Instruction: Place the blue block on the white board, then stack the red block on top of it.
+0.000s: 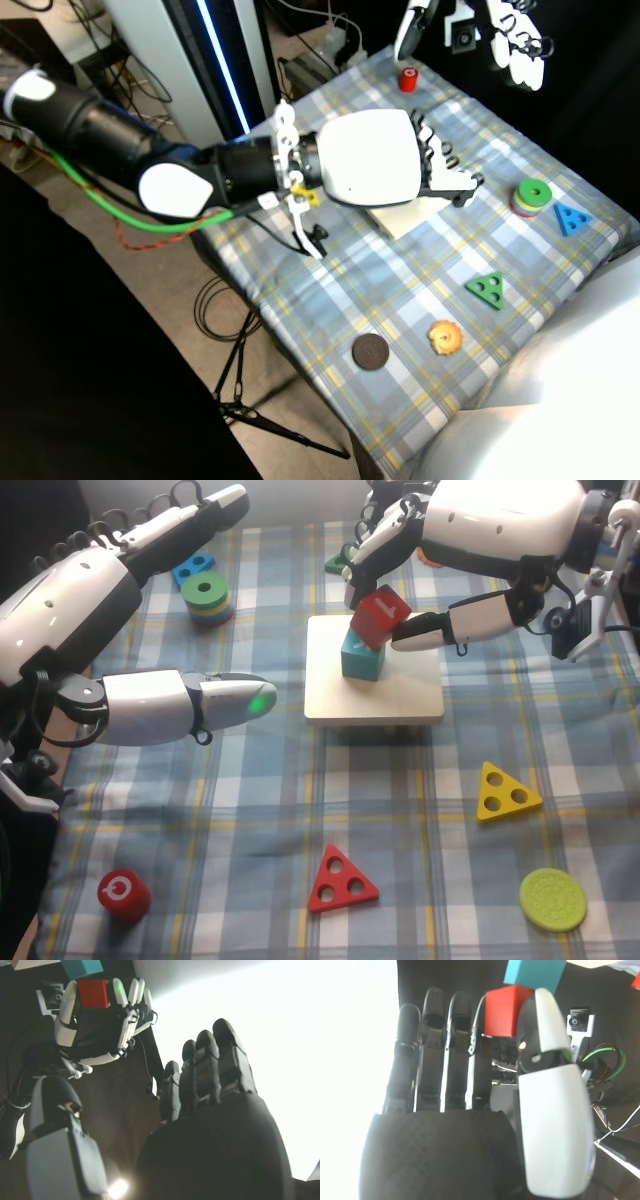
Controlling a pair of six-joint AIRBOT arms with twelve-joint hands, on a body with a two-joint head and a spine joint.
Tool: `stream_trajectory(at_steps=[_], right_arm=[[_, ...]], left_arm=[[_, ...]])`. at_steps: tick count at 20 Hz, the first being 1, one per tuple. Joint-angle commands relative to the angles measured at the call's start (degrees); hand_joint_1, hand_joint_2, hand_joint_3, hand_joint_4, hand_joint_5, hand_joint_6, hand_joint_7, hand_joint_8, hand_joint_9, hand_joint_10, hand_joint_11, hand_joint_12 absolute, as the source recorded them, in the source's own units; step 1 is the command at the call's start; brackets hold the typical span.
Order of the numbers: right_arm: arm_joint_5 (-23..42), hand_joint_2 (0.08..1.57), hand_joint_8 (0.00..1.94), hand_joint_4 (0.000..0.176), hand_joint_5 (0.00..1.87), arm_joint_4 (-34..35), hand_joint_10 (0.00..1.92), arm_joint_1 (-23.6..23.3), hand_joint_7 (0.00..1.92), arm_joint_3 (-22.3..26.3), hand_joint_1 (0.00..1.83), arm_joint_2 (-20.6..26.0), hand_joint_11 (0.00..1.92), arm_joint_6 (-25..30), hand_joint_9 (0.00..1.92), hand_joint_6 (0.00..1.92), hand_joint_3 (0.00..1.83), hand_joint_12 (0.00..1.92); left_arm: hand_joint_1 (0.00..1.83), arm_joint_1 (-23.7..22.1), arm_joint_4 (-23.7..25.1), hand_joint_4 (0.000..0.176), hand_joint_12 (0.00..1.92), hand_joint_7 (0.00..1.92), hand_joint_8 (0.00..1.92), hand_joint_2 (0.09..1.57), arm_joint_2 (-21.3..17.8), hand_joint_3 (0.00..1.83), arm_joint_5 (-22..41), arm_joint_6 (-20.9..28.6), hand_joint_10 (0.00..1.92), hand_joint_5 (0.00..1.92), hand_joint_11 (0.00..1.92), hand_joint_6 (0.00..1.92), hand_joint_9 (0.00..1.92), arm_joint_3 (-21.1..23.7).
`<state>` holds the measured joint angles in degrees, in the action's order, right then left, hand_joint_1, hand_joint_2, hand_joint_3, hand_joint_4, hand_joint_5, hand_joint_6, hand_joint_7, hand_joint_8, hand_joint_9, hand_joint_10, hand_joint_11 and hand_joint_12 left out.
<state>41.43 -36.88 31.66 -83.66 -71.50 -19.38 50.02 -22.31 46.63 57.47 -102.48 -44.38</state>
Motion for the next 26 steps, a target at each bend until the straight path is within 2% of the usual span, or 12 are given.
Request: stream_trajectory(at_steps=[1, 4, 7, 10, 11, 17, 19, 20, 21, 22, 24, 26], right_arm=[[4.69, 1.09, 0.00, 0.000, 1.03, 1.92, 0.00, -0.89, 0.88, 0.21, 1.14, -0.05, 0.20, -0.02, 0.75, 0.90, 0.00, 0.98], [4.62, 1.09, 0.00, 0.000, 1.03, 1.68, 0.01, -0.89, 0.89, 0.21, 1.15, -0.05, 0.24, -0.02, 0.78, 0.89, 0.00, 1.00], [4.49, 1.08, 0.01, 0.000, 1.04, 1.35, 0.01, -0.89, 0.90, 0.22, 1.15, -0.05, 0.26, -0.02, 0.80, 0.87, 0.00, 1.02], [4.49, 1.09, 0.00, 0.000, 1.04, 1.20, 0.01, -0.89, 0.89, 0.40, 1.16, -0.05, 0.24, 0.11, 0.79, 0.87, 0.00, 1.02], [4.50, 1.09, 0.00, 0.000, 1.04, 1.16, 0.00, -0.89, 0.89, 0.48, 1.16, -0.05, 0.24, 0.11, 0.78, 0.88, 0.00, 1.01], [4.89, 1.09, 0.00, 0.000, 1.03, 1.22, 0.00, -1.40, 0.88, 0.81, 1.14, 0.20, 0.18, 0.11, 0.73, 0.89, 0.00, 0.99], [5.12, 1.09, 0.00, 0.000, 1.04, 1.22, 0.00, -1.67, 0.86, 0.92, 1.13, 0.38, 0.16, 0.11, 0.69, 0.88, 0.00, 0.94], [5.23, 1.09, 0.00, 0.000, 1.04, 1.23, 0.00, -1.76, 0.85, 0.92, 1.13, 0.50, 0.15, 0.11, 0.68, 0.88, 0.00, 0.93], [5.24, 1.09, 0.00, 0.000, 1.04, 1.23, 0.00, -1.95, 0.84, 0.92, 1.13, 0.70, 0.14, 0.11, 0.67, 0.89, 0.00, 0.92], [5.28, 1.09, 0.00, 0.000, 1.03, 1.22, 0.00, -2.32, 0.86, 0.93, 1.14, 1.03, 0.16, 0.11, 0.69, 0.90, 0.00, 0.91], [5.57, 1.09, 0.01, 0.000, 1.03, 1.22, 0.01, -2.88, 0.87, 0.96, 1.15, 1.15, 0.16, 0.11, 0.70, 0.90, 0.00, 0.92], [5.85, 1.09, 0.01, 0.000, 1.03, 1.17, 0.01, -3.44, 0.88, 0.95, 1.14, 1.15, 0.16, 0.11, 0.71, 0.90, 0.00, 0.94]], left_arm=[[0.77, -0.86, 1.27, 0.144, 0.39, 0.20, 0.00, 0.91, 0.17, 0.00, 6.77, 0.42, 0.00, 0.16, 0.00, 0.00, 0.19, -0.01], [0.76, -0.89, 1.27, 0.145, 0.42, 0.20, 0.00, 0.91, 0.17, 0.00, 6.77, 0.42, 0.00, 0.16, 0.00, 0.00, 0.19, -0.01], [0.76, -0.93, 1.27, 0.158, 0.40, 0.19, 0.00, 0.91, 0.22, 0.00, 6.77, 0.42, 0.00, 0.15, 0.00, 0.00, 0.19, -0.02], [0.79, -0.96, 1.27, 0.146, 0.41, 0.19, 0.00, 0.90, 0.24, 0.00, 6.77, 0.42, 0.00, 0.16, 0.00, 0.00, 0.19, -0.02], [0.78, -0.96, 1.27, 0.151, 0.41, 0.19, 0.00, 0.90, 0.25, 0.00, 6.77, 0.42, 0.00, 0.16, 0.00, 0.00, 0.19, -0.03], [0.76, -0.96, 1.19, 0.149, 0.43, 0.20, 0.00, 0.91, 0.30, 0.00, 6.80, 0.42, 0.00, 0.15, 0.00, 0.00, 0.20, -0.05], [0.76, -0.97, 1.19, 0.158, 0.42, 0.20, 0.00, 0.91, 0.33, 0.00, 6.80, 0.42, 0.00, 0.15, 0.00, 0.00, 0.20, -0.05], [0.76, -0.97, 1.19, 0.156, 0.42, 0.20, 0.00, 0.91, 0.36, 0.00, 6.80, 0.42, 0.00, 0.15, 0.00, 0.00, 0.20, -0.05], [0.74, -0.97, 1.19, 0.171, 0.42, 0.20, 0.00, 0.91, 0.36, 0.00, 6.81, 0.42, 0.00, 0.14, 0.00, 0.00, 0.21, -0.04], [0.74, -0.97, 1.19, 0.157, 0.43, 0.20, 0.00, 0.91, 0.37, 0.00, 6.80, 0.42, 0.00, 0.15, 0.00, 0.00, 0.21, -0.06], [0.75, -0.97, 1.19, 0.153, 0.43, 0.20, 0.00, 0.91, 0.40, 0.00, 6.81, 0.42, 0.00, 0.15, 0.00, 0.00, 0.21, -0.10], [0.74, -0.97, 1.19, 0.166, 0.43, 0.20, 0.00, 0.91, 0.47, 0.00, 6.81, 0.42, 0.00, 0.14, 0.00, 0.00, 0.20, -0.16]])
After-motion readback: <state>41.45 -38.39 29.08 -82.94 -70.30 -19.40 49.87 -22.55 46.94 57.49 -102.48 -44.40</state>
